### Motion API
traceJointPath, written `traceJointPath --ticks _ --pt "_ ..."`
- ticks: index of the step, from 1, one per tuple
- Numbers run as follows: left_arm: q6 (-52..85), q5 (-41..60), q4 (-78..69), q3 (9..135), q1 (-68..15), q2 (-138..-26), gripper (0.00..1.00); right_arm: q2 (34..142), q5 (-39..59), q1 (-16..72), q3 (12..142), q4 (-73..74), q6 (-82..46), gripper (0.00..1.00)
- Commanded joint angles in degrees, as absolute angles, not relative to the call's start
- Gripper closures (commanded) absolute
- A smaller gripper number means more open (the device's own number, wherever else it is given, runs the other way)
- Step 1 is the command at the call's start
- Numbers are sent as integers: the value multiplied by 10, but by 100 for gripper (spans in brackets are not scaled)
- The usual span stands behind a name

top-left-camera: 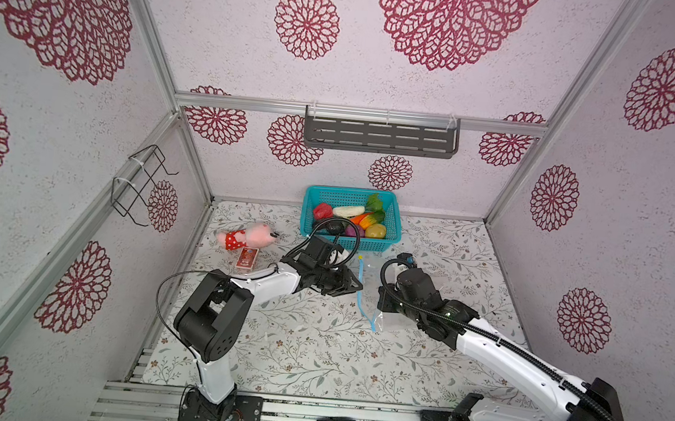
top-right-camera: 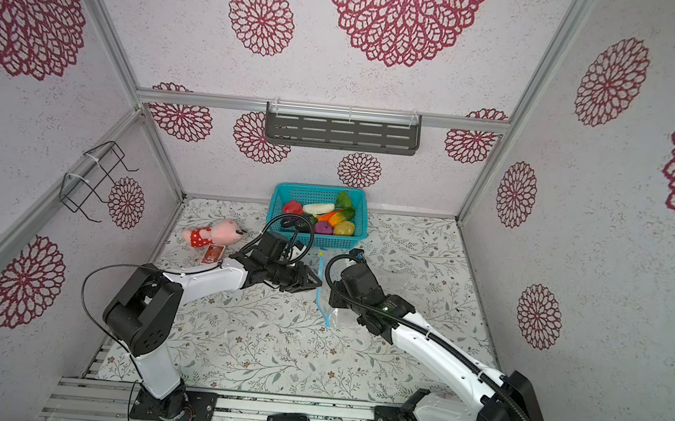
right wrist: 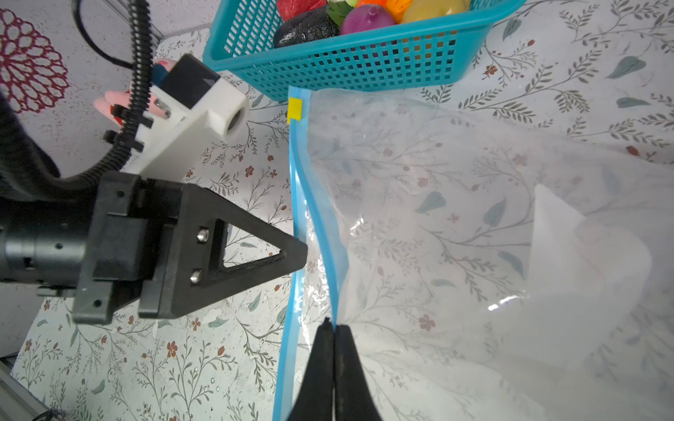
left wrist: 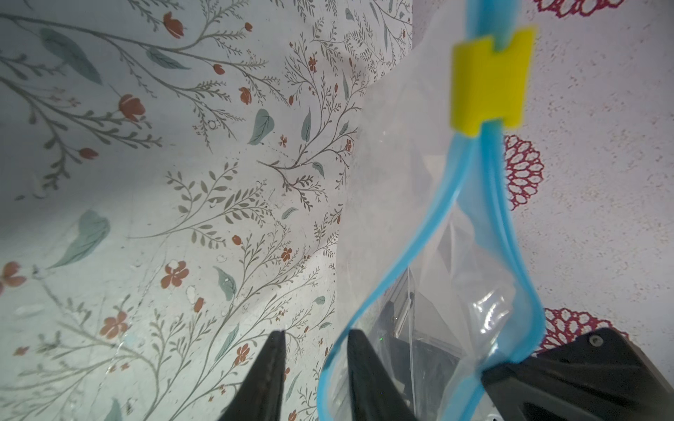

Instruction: Place the food in the zip-top bag and seal the zipper

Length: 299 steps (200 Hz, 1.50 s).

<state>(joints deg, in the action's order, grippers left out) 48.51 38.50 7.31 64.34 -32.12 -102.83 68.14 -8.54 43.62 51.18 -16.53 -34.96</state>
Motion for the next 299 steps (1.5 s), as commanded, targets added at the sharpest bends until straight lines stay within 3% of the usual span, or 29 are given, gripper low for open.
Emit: traceJointPath --ticks 1,26,74,126,170,249,299 --pt "474 386 83 666 -325 -1015 76 671 -78 432 538 -155 -343 94" --pt "481 401 82 685 -330 -1021 79 673 -74 432 540 -154 -343 93" --pt "477 395 105 702 -335 -1018 98 673 -79 430 544 -167 -337 89" --pt "479 388 123 718 -342 -998 100 677 -111 427 572 -231 -324 61" --pt "477 384 145 750 -362 -987 100 718 -140 427 627 -314 -303 49" --pt "474 374 164 791 -380 -981 100 688 -151 432 704 -415 -276 45" --pt "485 371 167 812 -383 -990 100 688 -172 481 733 -422 -232 46"
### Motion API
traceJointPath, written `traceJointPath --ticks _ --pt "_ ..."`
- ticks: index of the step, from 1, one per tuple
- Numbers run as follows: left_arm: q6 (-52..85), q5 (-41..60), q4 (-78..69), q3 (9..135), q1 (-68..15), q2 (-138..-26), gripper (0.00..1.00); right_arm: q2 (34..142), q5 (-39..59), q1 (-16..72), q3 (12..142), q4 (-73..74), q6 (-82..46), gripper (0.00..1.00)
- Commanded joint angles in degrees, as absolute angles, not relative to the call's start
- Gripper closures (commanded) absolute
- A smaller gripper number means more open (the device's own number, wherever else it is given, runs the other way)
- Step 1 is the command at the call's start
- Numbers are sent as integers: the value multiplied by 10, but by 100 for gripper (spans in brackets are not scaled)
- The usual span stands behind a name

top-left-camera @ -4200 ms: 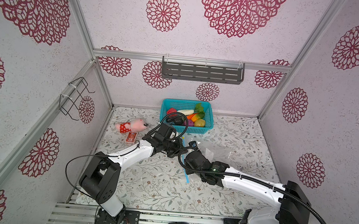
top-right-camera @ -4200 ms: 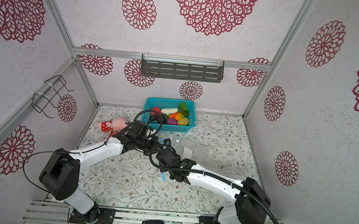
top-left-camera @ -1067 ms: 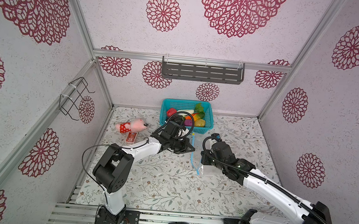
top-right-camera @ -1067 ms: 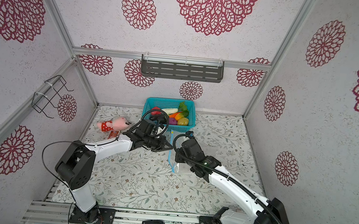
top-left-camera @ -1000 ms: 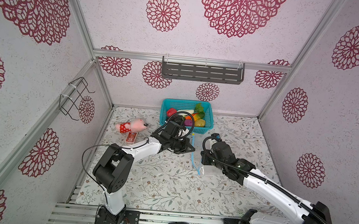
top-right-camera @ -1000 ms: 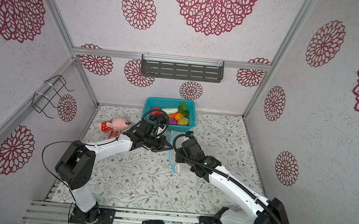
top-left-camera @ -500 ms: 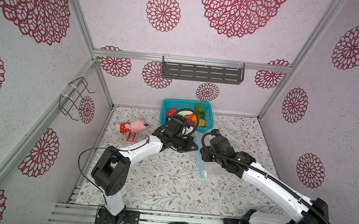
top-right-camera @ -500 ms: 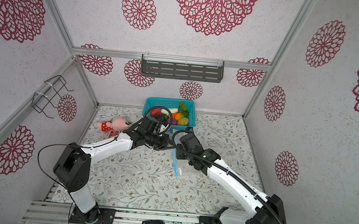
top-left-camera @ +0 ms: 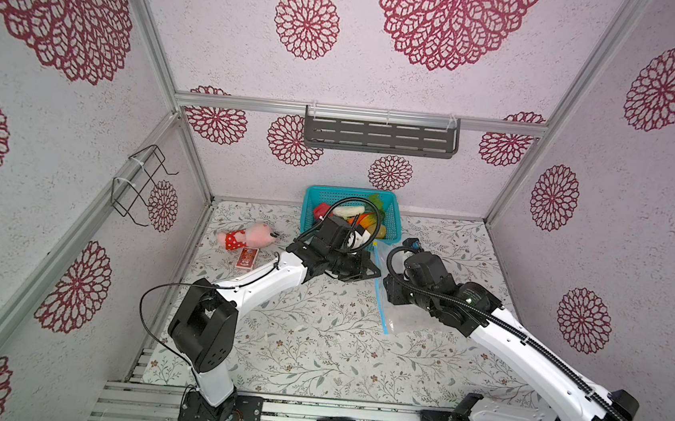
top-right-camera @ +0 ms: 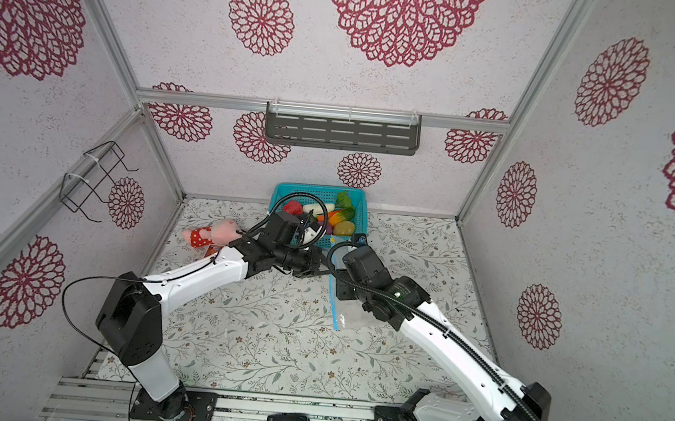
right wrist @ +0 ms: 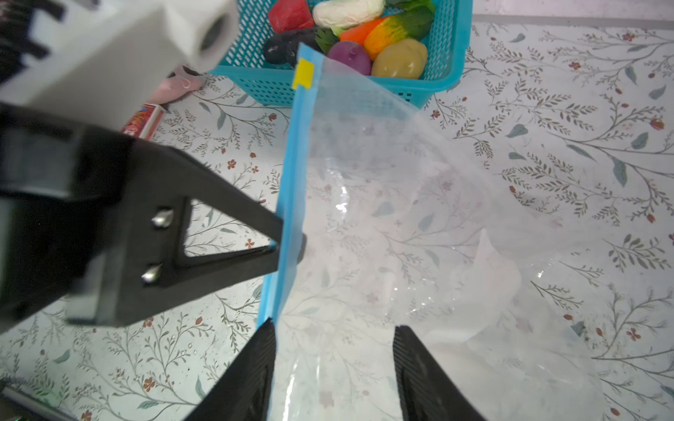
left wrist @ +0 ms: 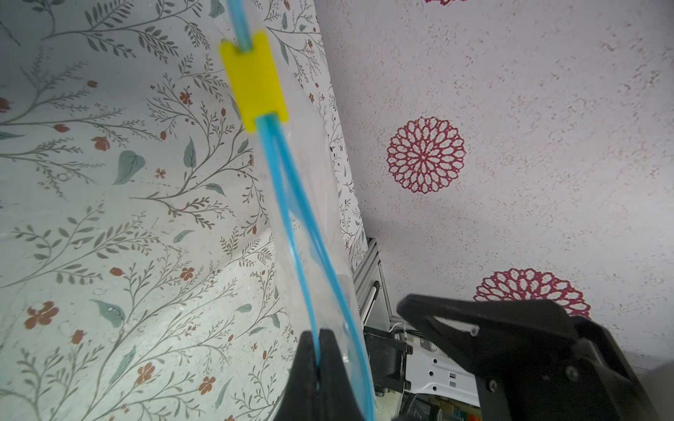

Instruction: Place the food in the zip-top bag and seal the zipper

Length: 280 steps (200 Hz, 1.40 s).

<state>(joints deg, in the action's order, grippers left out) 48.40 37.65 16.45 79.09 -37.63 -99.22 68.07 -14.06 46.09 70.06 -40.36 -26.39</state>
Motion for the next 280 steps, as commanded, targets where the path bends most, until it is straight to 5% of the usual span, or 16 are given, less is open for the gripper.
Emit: traceJointPath --ticks 1,70,152,280 --pt "485 371 167 812 -383 -990 100 690 -173 481 734 -423 -232 46" --pt "487 364 171 813 -388 -991 100 738 -240 504 762 -461 -233 73" --pt "488 366 170 817 -389 -1003 100 748 -266 505 761 -455 -240 92" --pt "472 387 190 927 -415 -1117 100 684 -369 493 769 -522 -262 100"
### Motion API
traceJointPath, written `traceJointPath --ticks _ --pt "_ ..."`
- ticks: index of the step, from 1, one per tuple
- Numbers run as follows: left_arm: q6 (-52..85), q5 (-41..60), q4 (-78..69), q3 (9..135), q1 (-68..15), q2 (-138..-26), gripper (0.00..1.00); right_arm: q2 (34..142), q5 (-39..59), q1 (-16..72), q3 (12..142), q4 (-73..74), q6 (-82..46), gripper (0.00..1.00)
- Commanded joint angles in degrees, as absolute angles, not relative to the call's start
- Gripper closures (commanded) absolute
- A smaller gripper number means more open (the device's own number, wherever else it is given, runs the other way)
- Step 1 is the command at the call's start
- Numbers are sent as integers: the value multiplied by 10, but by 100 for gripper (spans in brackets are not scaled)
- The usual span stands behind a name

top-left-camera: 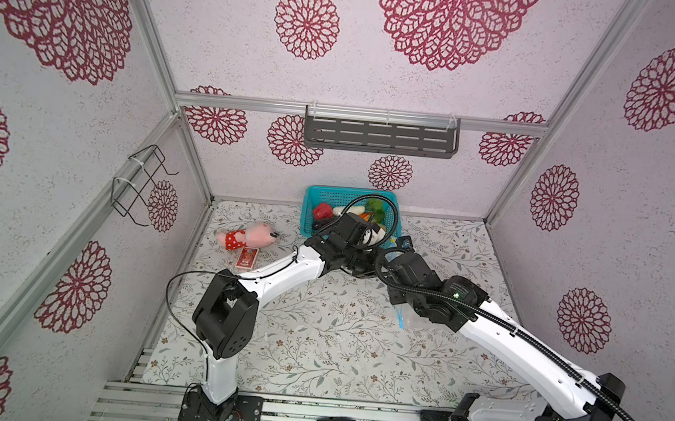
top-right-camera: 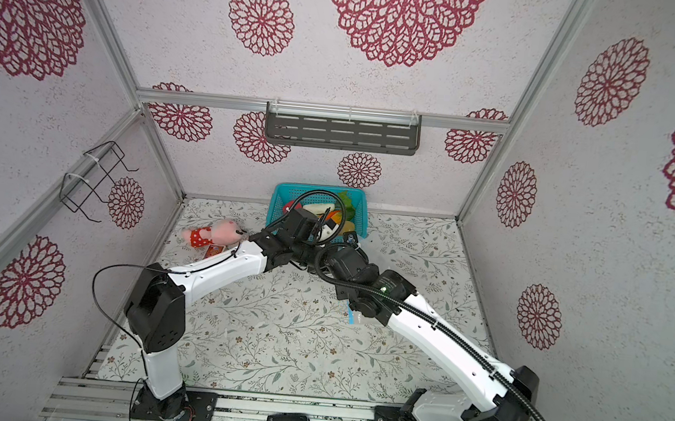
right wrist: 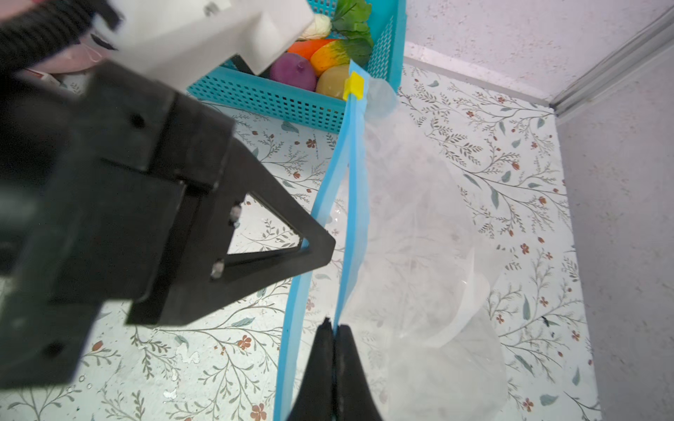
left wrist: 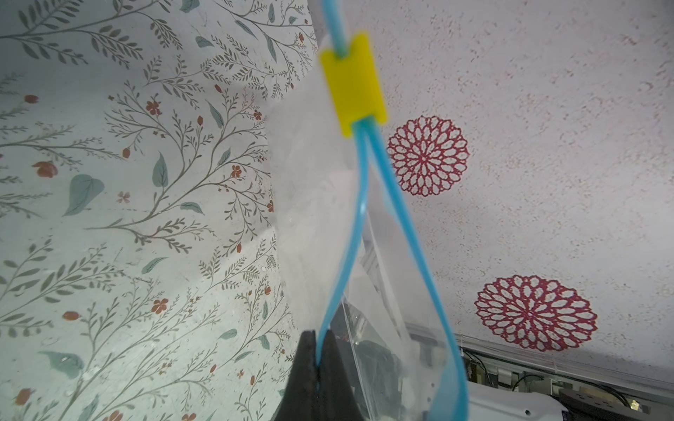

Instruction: Place the food in the zip-top bag and seal the zipper

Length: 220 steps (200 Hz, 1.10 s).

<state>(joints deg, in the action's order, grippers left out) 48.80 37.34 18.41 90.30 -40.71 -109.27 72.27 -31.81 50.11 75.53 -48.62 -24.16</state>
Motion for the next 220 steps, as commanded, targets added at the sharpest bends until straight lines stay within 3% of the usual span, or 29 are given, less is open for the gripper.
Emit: traceJointPath --ticks 1,53,149,220 --pt "472 387 191 927 -415 -1117 100 683 -370 492 768 -523 -263 100" --pt "451 386 203 913 -412 -1167 100 634 -342 449 704 -505 -273 100" --pt "413 384 226 950 -403 -1251 100 652 -210 377 586 -356 -288 100" --pt "401 372 210 897 -358 -1193 73 714 -104 339 558 -240 -313 100"
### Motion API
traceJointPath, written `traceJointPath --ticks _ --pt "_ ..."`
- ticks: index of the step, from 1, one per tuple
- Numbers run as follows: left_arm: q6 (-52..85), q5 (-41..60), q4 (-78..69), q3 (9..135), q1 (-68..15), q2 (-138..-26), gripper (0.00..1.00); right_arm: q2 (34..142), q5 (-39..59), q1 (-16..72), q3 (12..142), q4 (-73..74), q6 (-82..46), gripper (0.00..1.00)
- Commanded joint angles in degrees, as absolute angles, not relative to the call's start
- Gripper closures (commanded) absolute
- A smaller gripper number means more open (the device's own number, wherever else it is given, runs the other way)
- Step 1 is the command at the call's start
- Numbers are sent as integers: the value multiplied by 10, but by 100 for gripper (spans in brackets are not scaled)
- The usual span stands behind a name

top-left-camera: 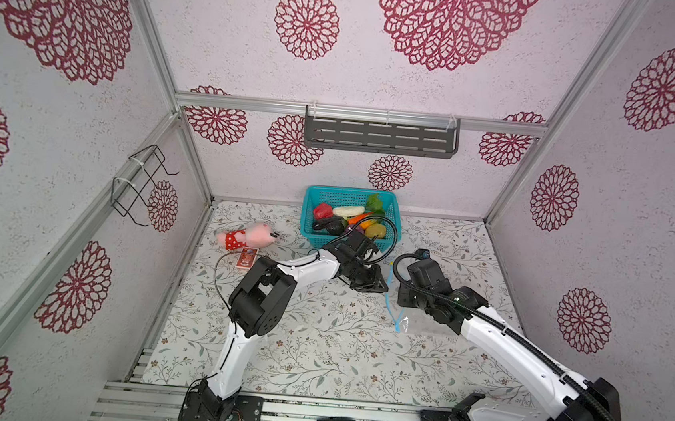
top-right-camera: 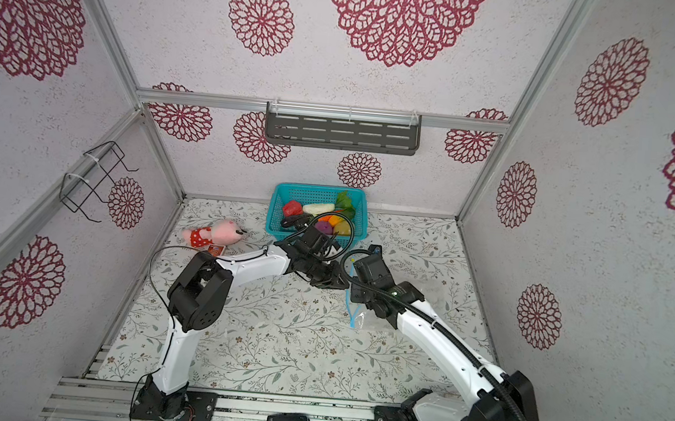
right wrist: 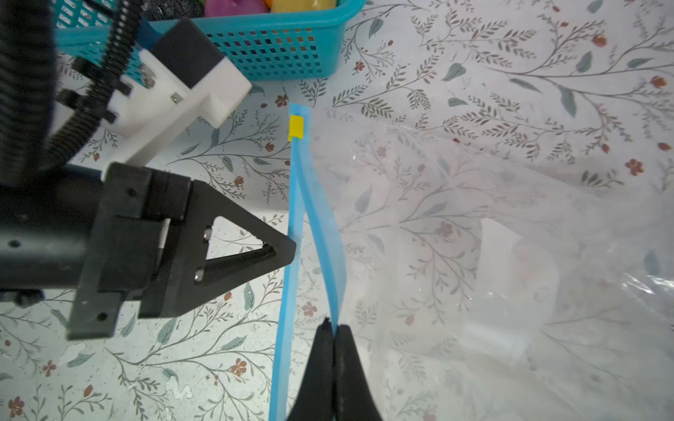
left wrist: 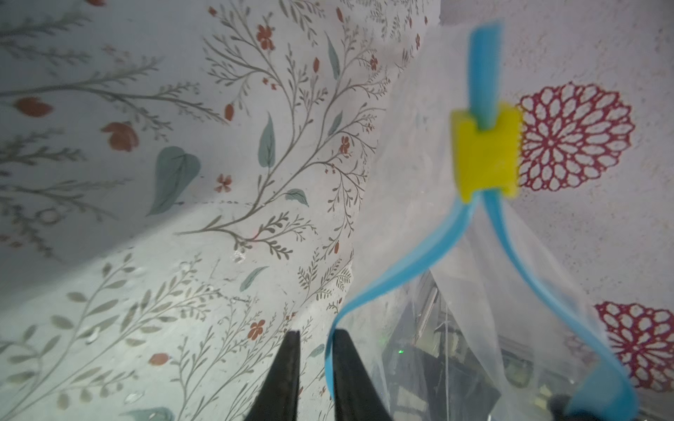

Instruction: Place the food in the zip-top bag and seal the zipper

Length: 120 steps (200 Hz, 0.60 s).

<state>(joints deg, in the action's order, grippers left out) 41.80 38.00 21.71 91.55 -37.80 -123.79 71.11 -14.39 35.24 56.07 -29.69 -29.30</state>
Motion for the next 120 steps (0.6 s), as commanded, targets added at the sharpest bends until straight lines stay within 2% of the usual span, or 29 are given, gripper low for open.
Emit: traceJointPath --ticks 1,35,55,73,104,120 --pt "401 372 210 896 -357 -1192 73 714 -103 338 557 -238 -313 100" --pt "374 350 236 888 -326 -1157 62 734 -79 319 546 -212 -313 100" --pt "340 309 287 930 -306 -1152 54 741 -67 313 542 -202 -311 100" --pt "313 273 343 1006 -292 -1171 50 741 -59 311 539 -195 -305 100" --pt "248 183 466 1199 -285 -1256 34 735 -50 310 534 -190 -297 100" --pt "236 170 515 1307 -277 -1323 33 733 -50 309 532 -189 -297 100"
